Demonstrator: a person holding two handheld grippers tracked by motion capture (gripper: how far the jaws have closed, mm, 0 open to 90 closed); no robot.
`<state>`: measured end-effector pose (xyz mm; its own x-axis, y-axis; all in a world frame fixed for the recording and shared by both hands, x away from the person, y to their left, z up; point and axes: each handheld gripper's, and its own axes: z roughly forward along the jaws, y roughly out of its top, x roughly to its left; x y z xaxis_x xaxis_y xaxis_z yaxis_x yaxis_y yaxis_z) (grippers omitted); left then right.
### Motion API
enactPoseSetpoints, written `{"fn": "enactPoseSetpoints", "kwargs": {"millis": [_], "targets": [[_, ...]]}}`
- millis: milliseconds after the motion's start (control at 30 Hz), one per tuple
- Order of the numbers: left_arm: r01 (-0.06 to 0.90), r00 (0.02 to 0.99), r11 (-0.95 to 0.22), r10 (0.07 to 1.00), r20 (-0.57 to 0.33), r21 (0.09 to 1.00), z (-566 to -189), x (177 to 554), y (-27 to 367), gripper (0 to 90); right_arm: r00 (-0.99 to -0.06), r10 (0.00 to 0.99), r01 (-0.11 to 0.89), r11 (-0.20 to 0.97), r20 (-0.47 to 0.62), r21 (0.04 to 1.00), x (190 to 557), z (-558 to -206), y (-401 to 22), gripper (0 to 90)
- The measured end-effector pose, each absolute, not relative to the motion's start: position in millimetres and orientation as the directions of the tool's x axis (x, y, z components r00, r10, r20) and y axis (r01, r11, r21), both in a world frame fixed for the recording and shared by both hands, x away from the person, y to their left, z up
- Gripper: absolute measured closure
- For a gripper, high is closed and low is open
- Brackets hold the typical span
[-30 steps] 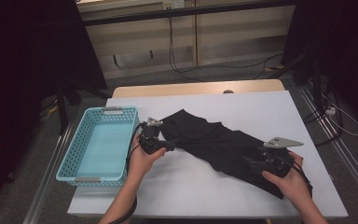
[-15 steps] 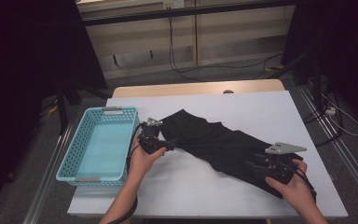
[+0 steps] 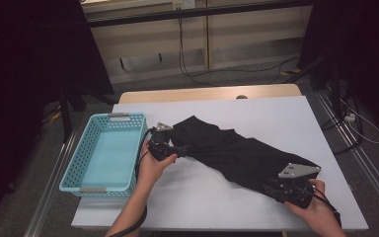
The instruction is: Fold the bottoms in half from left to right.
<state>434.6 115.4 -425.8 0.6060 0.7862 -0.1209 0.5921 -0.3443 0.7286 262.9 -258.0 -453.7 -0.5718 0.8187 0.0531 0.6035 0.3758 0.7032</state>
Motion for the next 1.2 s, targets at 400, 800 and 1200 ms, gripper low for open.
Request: {"fn": "enactPoseSetpoints", "kwargs": {"millis": [400,800,1200], "targets": [[0.584,0.618,-0.354,0.777,-0.118,0.730,-424.3,438.2,108.9,12.3,-0.564,0.822,0.623,0.359,0.081,0.695,249.8,-442.1,-283.7,74.4],[0.587,0.606,-0.342,0.787,-0.118,0.734,-425.5,437.2,109.4,12.3,-0.442,0.894,0.611,0.238,0.076,0.755,271.4,-442.9,-292.5,42.8],[0.593,0.614,-0.350,0.780,-0.125,0.725,-429.7,443.5,109.3,25.0,-0.431,0.900,0.596,0.226,0.070,0.770,274.2,-445.0,-282.8,25.4]]}}
